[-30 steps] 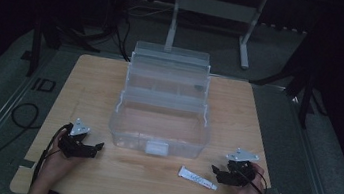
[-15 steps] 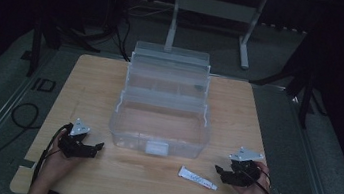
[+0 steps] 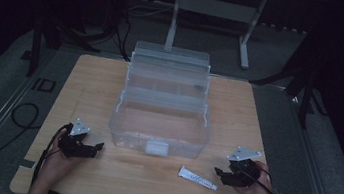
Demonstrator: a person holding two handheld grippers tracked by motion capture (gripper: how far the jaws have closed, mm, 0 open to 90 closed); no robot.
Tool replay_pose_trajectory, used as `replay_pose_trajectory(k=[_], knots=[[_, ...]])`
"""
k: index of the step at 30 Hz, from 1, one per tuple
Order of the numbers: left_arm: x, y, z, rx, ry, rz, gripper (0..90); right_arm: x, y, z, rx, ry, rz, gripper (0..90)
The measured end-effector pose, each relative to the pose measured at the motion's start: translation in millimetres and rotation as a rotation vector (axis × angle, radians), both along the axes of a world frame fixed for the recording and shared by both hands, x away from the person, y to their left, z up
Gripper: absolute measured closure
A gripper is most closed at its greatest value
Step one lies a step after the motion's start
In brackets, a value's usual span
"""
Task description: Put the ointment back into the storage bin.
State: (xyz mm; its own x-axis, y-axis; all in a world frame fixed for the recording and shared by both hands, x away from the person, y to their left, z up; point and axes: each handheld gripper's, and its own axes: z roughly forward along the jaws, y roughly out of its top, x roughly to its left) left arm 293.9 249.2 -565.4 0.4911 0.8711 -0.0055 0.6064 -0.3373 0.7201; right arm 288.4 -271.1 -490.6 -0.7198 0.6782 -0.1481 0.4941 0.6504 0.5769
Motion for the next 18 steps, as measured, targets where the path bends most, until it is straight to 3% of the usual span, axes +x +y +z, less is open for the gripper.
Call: replay_pose_trajectory(k=[18], knots=[[-0.2, -0.1, 0.1, -0.001, 0.003, 0.001, 18.4, 2.7, 14.7, 13.2, -0.071, 0.039, 0.103, 37.9]])
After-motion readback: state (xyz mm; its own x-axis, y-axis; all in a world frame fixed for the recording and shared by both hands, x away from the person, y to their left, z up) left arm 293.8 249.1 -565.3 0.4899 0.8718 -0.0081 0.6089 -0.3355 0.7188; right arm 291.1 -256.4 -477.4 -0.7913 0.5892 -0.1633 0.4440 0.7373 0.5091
